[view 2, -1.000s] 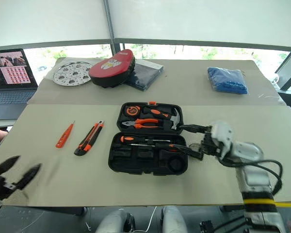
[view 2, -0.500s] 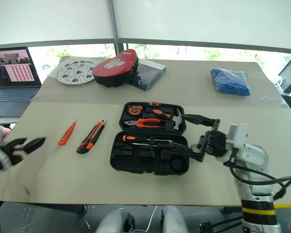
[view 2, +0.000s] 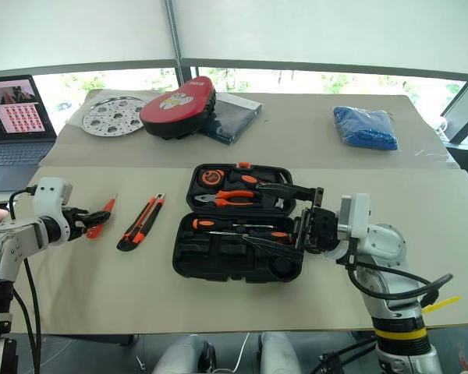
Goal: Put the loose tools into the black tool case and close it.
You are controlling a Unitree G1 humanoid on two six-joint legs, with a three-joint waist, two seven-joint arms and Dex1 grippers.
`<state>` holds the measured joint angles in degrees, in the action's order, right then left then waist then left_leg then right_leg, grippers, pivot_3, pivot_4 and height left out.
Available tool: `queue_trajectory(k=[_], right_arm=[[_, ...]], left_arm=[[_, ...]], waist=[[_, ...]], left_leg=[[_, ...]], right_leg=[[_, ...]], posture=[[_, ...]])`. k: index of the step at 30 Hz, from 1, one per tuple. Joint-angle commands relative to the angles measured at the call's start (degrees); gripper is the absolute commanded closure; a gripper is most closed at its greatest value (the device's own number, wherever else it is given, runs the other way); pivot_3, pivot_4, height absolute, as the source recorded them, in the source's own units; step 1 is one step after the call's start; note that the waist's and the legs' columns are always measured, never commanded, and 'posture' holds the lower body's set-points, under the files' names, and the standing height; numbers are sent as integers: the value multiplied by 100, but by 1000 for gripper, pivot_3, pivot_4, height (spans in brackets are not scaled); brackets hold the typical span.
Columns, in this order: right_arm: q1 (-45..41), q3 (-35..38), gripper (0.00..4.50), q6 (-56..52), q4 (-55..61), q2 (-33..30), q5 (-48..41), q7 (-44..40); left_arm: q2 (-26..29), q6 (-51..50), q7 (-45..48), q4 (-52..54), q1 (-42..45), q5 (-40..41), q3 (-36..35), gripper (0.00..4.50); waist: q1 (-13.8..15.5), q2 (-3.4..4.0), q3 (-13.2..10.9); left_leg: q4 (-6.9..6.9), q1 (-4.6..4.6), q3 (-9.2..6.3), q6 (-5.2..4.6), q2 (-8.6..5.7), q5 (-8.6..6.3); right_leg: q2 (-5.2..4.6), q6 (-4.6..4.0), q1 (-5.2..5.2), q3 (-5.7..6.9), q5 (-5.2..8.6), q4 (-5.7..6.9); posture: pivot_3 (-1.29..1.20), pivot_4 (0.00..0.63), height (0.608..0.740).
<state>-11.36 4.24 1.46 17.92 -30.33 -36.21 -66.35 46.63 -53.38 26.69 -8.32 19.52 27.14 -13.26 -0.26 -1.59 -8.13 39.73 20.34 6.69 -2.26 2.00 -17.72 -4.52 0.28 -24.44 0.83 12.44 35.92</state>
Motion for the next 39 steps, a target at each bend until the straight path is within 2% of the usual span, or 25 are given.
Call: queue_trajectory(k=[1,4,5,9,12,15,18,20,23,27,39], right_arm=[[89,261,0,200,-89,-84,-98,-167],[134,306,0,279,-197,-89,-70,-259],[163,334,0,312,-232,-102,-58,-289],[377,557,0,388,-268,-233,-53,-305],[568,898,0,297,-322,-485,-38,-236],[908,1251,0,215,-399,-867,3,-328],[1283,1458,0,133,-406,-1180,-6,-471],[1500,1519,0,96,-452,-1360,79,-534],[1764,1559,0,87,-545,-1536,224,-563],[1897,1607,0,90,-483,-1509,202,-467],[2001,1510,0,86,-221,-1318,183,-304]], left_arm=[[-73,-186,212,172,-260,46,10,2976],[-79,-80,219,213,-289,-5,-128,3979],[-102,100,237,207,-265,-26,-200,4058],[-197,1485,897,386,-46,15,-392,4057],[-107,2061,1859,911,220,181,-58,4057],[198,2355,3067,1579,533,21,887,4057],[111,2196,3746,2033,1084,-13,1822,4057],[5,2319,4026,2086,1375,-354,2452,4057],[-138,2490,4234,1964,1682,-1016,3327,4057],[-400,2762,4368,1516,2092,-1799,4111,4057],[-809,2285,4364,1286,2441,-2544,4521,4057]], waist=[[11,0,0],[21,0,0],[21,0,0],[57,-10,-6],[111,-23,-13],[153,-22,-13],[157,-17,-12],[140,-17,-12],[81,-19,-13],[53,-23,-16],[98,-24,-17]], left_leg=[[0,-3,0,0,0,0],[0,-6,0,-3,0,-2],[0,-6,0,-3,0,-2],[1,-3,-1,-2,0,-2],[4,7,-3,0,0,0],[9,25,-6,-3,-8,-1],[8,20,0,-18,-16,-9],[10,19,5,-24,-17,-12],[18,15,6,-30,-20,-14],[16,5,2,-58,-22,-30],[43,23,-6,-69,-18,-35]], right_leg=[[-1,0,4,0,0,0],[-4,0,5,-2,0,3],[-4,0,5,-2,0,3],[-6,0,2,0,0,5],[-14,-1,-3,5,0,5],[-28,-1,-7,17,-1,-3],[-30,0,4,14,0,-15],[-22,6,7,7,3,-17],[8,15,13,-15,7,-18],[23,18,14,-23,9,-9],[14,32,13,-18,16,-9]], posture=[[0,150,740],[0,150,740],[0,150,740],[0,150,740],[0,150,740],[0,150,740],[0,150,740],[0,150,740],[0,150,740],[0,150,740],[0,150,740]])
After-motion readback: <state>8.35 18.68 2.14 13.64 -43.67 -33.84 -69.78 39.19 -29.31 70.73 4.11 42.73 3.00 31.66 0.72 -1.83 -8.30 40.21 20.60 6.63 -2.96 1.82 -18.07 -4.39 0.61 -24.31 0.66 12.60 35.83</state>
